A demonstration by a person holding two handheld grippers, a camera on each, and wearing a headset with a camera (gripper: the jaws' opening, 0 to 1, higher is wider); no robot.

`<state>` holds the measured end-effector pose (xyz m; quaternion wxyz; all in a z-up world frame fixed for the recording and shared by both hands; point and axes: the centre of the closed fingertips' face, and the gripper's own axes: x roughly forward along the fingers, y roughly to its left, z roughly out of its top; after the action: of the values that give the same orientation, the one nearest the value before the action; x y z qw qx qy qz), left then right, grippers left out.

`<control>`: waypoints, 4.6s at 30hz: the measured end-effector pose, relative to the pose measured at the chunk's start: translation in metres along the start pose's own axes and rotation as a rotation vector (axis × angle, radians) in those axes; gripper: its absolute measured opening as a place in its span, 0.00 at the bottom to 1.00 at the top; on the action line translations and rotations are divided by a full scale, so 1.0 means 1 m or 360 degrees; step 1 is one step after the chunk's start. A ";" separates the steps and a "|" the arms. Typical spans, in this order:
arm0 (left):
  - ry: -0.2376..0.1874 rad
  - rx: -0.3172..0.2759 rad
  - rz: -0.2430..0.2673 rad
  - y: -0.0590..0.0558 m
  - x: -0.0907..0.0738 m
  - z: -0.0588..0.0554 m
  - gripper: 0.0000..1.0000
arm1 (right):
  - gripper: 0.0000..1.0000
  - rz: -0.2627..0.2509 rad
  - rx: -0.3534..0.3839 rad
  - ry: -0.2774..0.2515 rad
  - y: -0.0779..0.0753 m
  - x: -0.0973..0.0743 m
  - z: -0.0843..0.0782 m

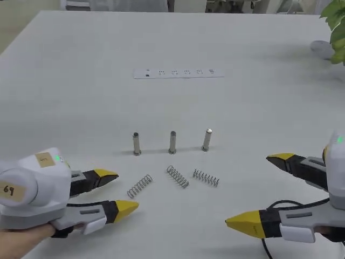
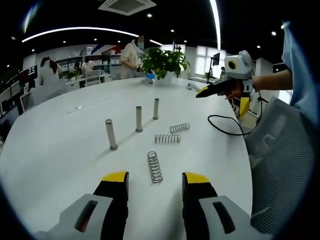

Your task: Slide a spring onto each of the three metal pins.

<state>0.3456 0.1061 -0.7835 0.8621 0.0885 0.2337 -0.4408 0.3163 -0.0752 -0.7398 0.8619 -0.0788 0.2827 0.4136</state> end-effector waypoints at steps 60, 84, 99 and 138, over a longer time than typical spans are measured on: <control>0.0011 -0.0051 0.0079 0.003 0.016 -0.010 0.02 | 1.00 0.0018 0.0017 0.0013 0.003 0.001 -0.004; -0.0215 -0.0003 -0.0073 -0.029 0.006 0.050 0.02 | 0.97 0.0069 0.0016 -0.0054 0.011 0.006 0.018; -0.0248 0.0036 -0.0252 -0.055 0.007 0.061 0.02 | 0.87 0.0181 0.0006 -0.0074 0.024 0.010 0.032; -0.0200 0.0107 -0.0660 -0.107 0.001 0.061 0.02 | 0.22 0.0671 -0.0063 0.0146 0.072 0.018 0.033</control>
<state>0.2798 0.0196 -0.7251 0.7624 0.0395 0.1779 -0.6209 0.2841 -0.0048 -0.7155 0.7407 -0.0535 0.3236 0.5863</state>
